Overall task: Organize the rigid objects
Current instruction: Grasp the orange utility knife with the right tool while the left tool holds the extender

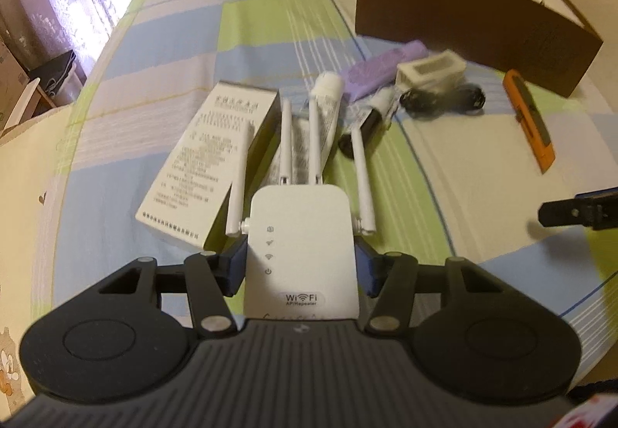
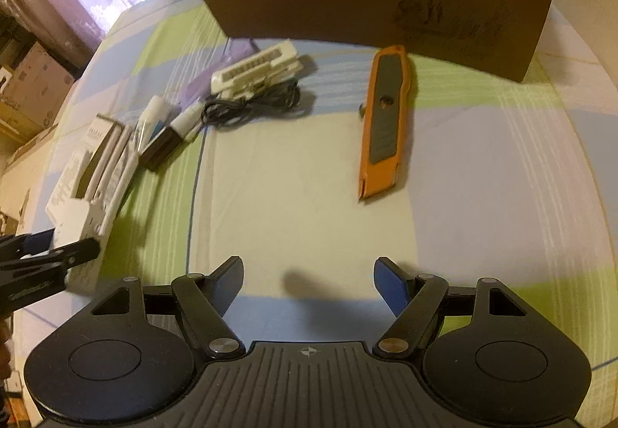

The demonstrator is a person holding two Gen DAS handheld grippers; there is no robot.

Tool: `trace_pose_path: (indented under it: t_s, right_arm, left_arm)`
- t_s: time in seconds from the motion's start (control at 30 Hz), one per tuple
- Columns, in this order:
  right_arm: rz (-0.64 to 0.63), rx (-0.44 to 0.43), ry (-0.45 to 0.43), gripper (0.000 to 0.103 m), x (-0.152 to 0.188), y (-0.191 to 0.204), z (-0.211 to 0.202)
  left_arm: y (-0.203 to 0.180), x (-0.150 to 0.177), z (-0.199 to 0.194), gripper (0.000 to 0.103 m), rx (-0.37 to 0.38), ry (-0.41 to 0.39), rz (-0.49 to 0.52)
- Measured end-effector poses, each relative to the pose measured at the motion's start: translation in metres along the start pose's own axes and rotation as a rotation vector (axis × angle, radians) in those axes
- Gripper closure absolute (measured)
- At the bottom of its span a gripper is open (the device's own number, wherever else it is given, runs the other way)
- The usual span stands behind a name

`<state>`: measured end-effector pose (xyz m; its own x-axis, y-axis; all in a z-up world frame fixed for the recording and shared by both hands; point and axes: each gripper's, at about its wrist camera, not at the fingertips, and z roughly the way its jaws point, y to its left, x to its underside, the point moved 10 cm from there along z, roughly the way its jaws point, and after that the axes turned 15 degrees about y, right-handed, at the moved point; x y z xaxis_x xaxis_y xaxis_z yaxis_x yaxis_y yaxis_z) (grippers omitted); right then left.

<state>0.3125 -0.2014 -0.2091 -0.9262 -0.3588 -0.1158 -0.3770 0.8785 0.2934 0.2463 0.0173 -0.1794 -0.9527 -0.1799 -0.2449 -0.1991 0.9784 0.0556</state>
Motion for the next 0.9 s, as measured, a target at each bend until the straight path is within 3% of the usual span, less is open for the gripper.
trace_pose_path:
  t_s: [0.2,0.33,0.53,0.6,0.9]
  right_arm:
    - [0.015,0.022,-0.09,0.032,-0.027,-0.017,-0.008]
    - [0.022,0.044,-0.145,0.046,-0.051,-0.027,-0.007]
    - [0.025,0.076,-0.145,0.065,-0.074,-0.038,0.009]
    - [0.018,0.101,-0.143,0.073,-0.076,-0.042,0.013]
    - [-0.085,0.114,-0.127,0.077,-0.049,-0.036,0.014]
  left_arm:
    - [0.001,-0.01,-0.006,0.051,0.004,-0.02,-0.012]
    - [0.001,-0.014,-0.003,0.051,-0.001,-0.022,-0.019]
    - [0.001,-0.019,0.0,0.051,-0.01,-0.02,-0.026]
    - [0.001,-0.02,0.001,0.051,-0.012,-0.019,-0.026]
    - [0.0,-0.012,0.005,0.051,-0.007,0.011,-0.022]
